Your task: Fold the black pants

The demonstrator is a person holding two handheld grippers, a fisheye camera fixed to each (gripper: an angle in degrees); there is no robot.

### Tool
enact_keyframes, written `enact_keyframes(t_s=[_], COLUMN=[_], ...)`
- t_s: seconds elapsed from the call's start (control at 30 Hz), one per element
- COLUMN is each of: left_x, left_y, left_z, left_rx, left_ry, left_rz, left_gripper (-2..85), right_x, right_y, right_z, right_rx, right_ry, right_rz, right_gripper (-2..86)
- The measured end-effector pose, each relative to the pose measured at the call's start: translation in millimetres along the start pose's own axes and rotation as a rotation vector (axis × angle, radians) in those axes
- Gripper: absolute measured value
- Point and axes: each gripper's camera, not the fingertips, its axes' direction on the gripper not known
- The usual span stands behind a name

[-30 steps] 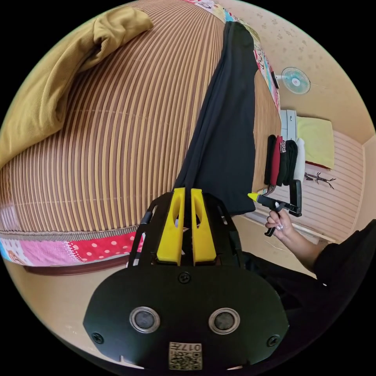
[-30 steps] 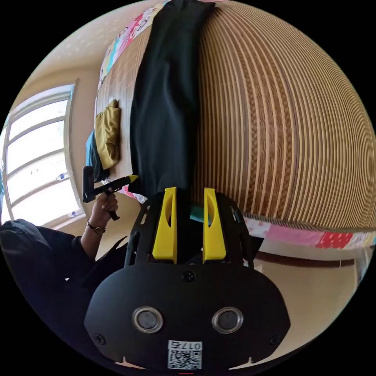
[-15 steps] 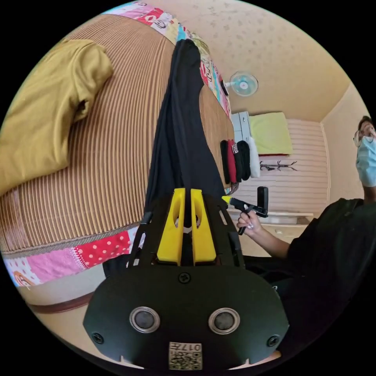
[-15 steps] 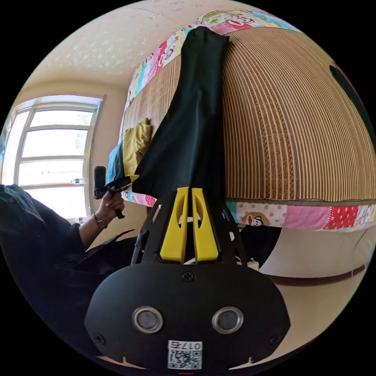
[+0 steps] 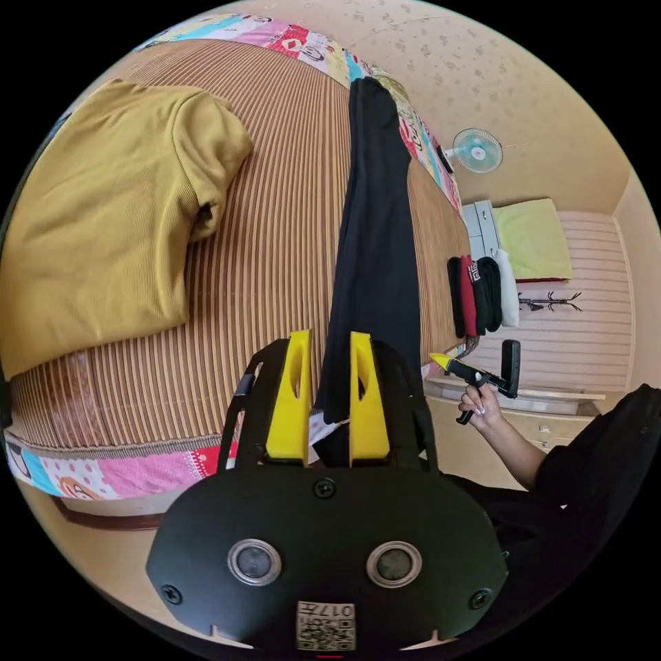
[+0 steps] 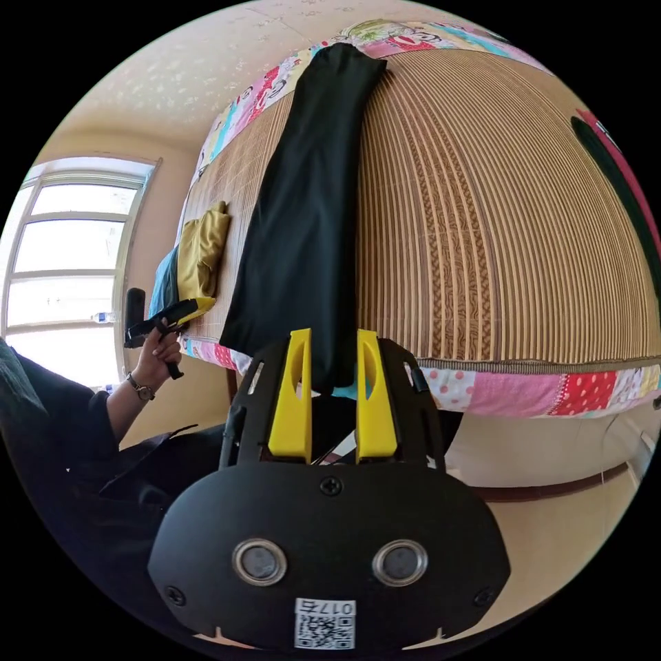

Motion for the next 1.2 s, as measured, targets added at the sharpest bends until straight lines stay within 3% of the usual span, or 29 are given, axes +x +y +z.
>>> enact_keyframes(t_s=[0.23,0.27,0.4,0.53,0.6,0.67,0.77,0.83,0.93,1.07,1.2], left_x=[-6.1,-3.9,27.2,44.0,36.9,21.8,-7.6,-30.4,-50.6,-45.4,-32.3], left_y=[-19.8,-7.4,32.2,56.6,47.4,15.8,-50.4,-99.4,-176.8,-240.5,-232.8], left_z=[89.1,92.1,131.0,178.2,166.1,129.7,116.1,128.2,154.6,192.1,216.8], left_rx=[-0.288,-0.241,-0.307,-0.472,-0.382,-0.15,0.008,0.015,0.055,0.05,0.022], left_ry=[-0.007,-0.009,0.011,0.032,0.076,0.195,0.262,0.296,0.389,0.366,0.317], left_rz=[0.071,0.026,0.053,0.035,-0.018,-0.035,-0.059,-0.115,-0.11,-0.054,-0.031], left_gripper=[4.7,4.4,4.0,4.9,6.0,7.3,12.3,15.4,16.6,15.2,14.1], right_x=[-25.2,-30.2,-50.3,-26.9,-20.6,-14.3,7.4,28.1,45.7,42.6,25.5], right_y=[-37.4,-34.8,-18.1,0.2,0.7,-9.9,-52.2,-100.3,-169.1,-241.9,-267.6], right_z=[37.4,36.0,0.7,-30.5,-49.5,-74.9,-109.6,-119.1,-113.2,-95.6,-82.6], right_rx=[-0.216,-0.223,-0.277,-0.41,-0.414,-0.34,-0.169,-0.023,0.108,0.127,0.075], right_ry=[0.018,0.027,0.203,0.163,0.18,0.178,0.014,-0.212,-0.395,-0.391,-0.418], right_rz=[-0.039,-0.061,-0.166,-0.103,-0.082,-0.06,-0.005,0.002,0.026,0.046,0.04], right_gripper=[5.9,5.5,4.0,4.2,4.7,5.8,7.9,9.2,11.1,13.1,13.1])
